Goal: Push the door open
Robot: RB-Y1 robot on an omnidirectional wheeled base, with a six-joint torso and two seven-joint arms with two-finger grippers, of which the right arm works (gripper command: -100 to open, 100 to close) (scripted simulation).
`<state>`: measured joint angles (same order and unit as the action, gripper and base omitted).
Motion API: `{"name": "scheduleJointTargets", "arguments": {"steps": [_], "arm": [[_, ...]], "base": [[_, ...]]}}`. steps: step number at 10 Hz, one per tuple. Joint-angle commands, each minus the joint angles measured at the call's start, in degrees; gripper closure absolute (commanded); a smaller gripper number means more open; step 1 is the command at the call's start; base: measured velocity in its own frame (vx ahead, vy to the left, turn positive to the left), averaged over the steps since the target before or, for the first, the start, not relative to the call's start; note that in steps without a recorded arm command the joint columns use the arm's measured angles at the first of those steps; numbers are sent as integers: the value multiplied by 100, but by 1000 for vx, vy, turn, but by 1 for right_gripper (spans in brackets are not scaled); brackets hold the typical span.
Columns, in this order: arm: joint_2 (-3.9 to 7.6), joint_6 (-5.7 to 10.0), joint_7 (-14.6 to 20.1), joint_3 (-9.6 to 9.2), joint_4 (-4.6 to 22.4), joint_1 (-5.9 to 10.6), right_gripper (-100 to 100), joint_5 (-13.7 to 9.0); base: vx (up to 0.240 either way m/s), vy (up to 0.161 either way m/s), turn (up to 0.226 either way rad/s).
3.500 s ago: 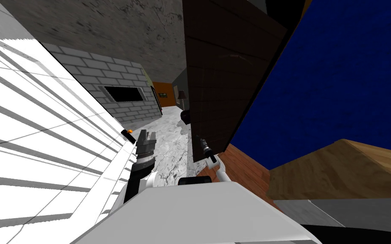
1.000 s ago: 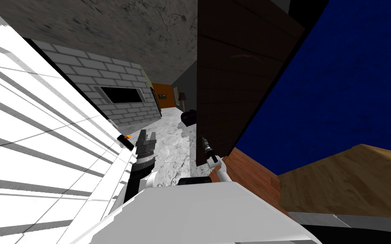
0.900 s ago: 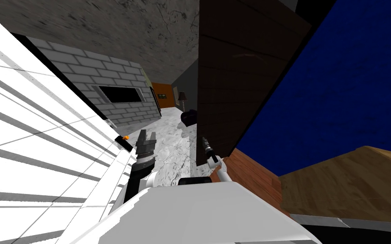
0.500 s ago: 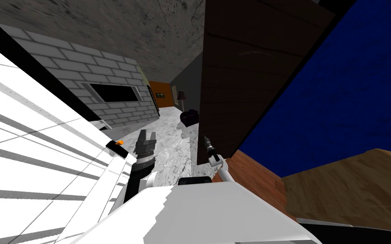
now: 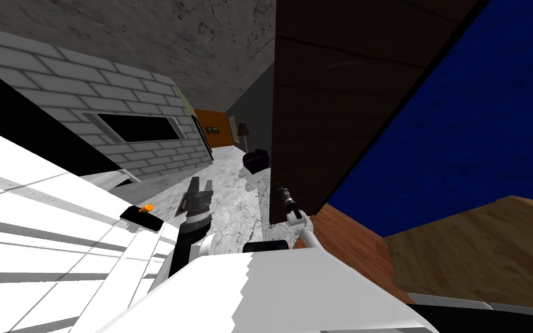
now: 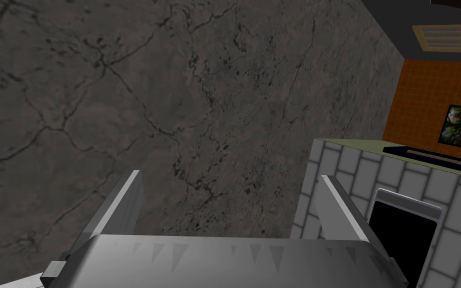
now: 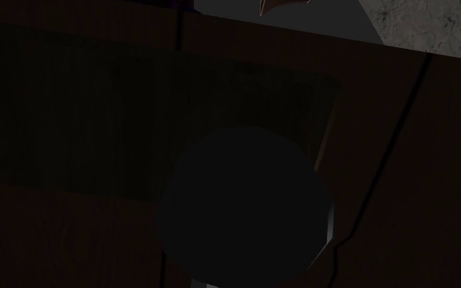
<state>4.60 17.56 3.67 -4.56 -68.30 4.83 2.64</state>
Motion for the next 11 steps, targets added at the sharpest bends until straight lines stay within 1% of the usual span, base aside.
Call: {"name": "scheduleJointTargets", "arguments": {"steps": [1, 3, 7, 8, 9, 11], "arm": [[-10, -2, 16, -24, -1, -7, -100, -5], [-41, -28, 54, -70, -60, -40, -100, -23], [-166, -88, 145, -179, -199, -120, -100, -67], [-158, -76, 123, -165, -181, -117, -100, -58], [-120, -38, 116, -138, -140, -99, -100, -62], [-110, -12, 108, -116, -111, -84, -100, -63]], "base": [[-212, -7, 6], [-194, -22, -5], [-265, 10, -19], [-115, 13, -6], [94, 39, 25], [211, 33, 20]]}}
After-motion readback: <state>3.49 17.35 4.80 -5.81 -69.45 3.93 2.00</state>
